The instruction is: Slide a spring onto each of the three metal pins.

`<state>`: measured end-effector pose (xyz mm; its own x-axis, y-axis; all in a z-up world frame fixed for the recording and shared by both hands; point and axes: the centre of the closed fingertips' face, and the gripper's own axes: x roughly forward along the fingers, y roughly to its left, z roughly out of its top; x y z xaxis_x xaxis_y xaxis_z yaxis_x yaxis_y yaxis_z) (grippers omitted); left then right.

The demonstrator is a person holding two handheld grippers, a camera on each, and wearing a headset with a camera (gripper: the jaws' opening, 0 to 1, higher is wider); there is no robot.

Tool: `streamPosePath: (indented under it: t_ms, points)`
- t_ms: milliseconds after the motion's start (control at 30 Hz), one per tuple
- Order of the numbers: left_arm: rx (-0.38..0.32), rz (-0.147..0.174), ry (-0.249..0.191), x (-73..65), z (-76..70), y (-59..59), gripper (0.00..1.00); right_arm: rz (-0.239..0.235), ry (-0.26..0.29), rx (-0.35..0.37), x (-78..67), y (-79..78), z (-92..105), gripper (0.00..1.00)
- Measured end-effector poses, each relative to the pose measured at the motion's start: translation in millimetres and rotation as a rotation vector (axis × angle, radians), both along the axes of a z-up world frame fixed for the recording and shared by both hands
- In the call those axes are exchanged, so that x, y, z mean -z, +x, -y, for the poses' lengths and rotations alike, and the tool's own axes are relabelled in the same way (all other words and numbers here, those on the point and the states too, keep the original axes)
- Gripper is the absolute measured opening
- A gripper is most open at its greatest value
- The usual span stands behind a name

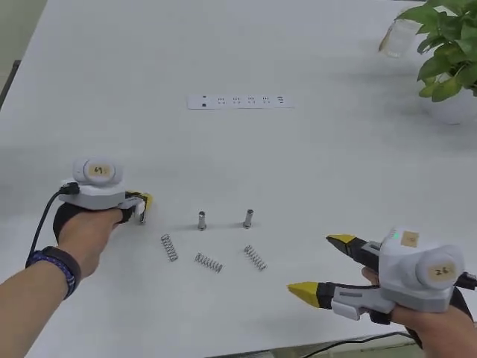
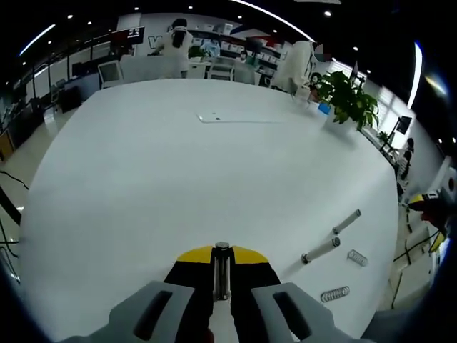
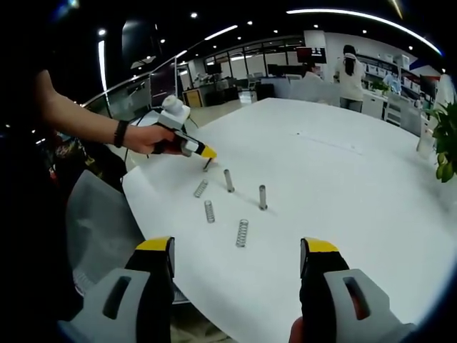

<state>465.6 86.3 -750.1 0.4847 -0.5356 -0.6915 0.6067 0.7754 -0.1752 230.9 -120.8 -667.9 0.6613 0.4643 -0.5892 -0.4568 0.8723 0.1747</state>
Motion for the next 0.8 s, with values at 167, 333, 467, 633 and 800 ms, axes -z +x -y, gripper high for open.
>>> streamPosePath:
  t_ms: [167, 333, 467, 633, 800]
  points:
    - [-0.002, 0.005, 0.003, -0.8, -3.4, -2.7, 0.0, -0.001, -0.002, -0.001, 1.5, -2.1, 0.8, 0.7]
    - [-0.001, 0.008, 0.005, -1.9, -5.0, -5.9, 0.0, -0.001, 0.0, 0.0, 2.1, -2.8, 0.3, 0.7]
    - [0.002, 0.015, 0.007, -4.4, -6.9, -7.6, 0.0, 0.002, 0.0, 0.002, 1.1, -2.5, 0.0, 0.7]
    - [0.002, 0.022, 0.005, -7.9, -8.6, -10.4, 0.0, 0.005, 0.001, 0.0, 0.4, -2.0, -0.9, 0.7]
    - [0.012, 0.023, 0.012, -8.7, -8.4, -14.6, 0.0, 0.005, 0.0, -0.008, 0.1, -2.7, -3.2, 0.69]
